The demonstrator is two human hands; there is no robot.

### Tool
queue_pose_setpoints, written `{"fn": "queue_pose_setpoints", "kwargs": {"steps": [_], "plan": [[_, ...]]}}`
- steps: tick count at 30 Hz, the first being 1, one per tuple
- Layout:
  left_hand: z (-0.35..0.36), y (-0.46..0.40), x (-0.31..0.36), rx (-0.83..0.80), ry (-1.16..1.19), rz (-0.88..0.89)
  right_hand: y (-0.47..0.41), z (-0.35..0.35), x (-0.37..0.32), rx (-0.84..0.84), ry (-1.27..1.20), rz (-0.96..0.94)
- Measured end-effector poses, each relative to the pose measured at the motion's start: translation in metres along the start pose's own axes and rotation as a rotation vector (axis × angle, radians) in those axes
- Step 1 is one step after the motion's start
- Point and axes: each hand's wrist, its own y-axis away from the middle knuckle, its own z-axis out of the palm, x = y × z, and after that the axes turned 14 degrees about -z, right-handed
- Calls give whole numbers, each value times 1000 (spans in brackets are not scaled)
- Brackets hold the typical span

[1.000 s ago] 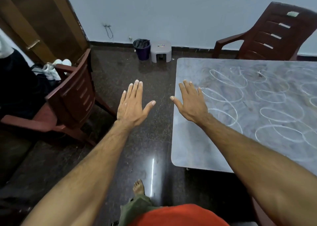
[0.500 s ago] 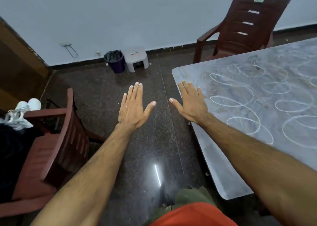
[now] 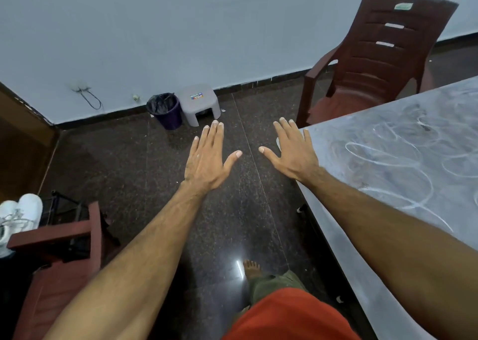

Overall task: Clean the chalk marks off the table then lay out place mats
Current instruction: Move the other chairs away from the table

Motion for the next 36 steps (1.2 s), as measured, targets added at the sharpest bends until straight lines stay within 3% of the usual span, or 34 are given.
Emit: {"fn": "queue_pose_setpoints", "kwargs": {"steps": [15, 27, 36], "plan": [[12, -232, -49, -23, 21, 90, -201, 31, 36, -15, 21, 105], [19, -428, -84, -109, 38, 313, -338, 51, 49, 45, 27, 357], [36, -540, -66, -176, 40, 470, -407, 60, 88, 117, 47, 504]]}}
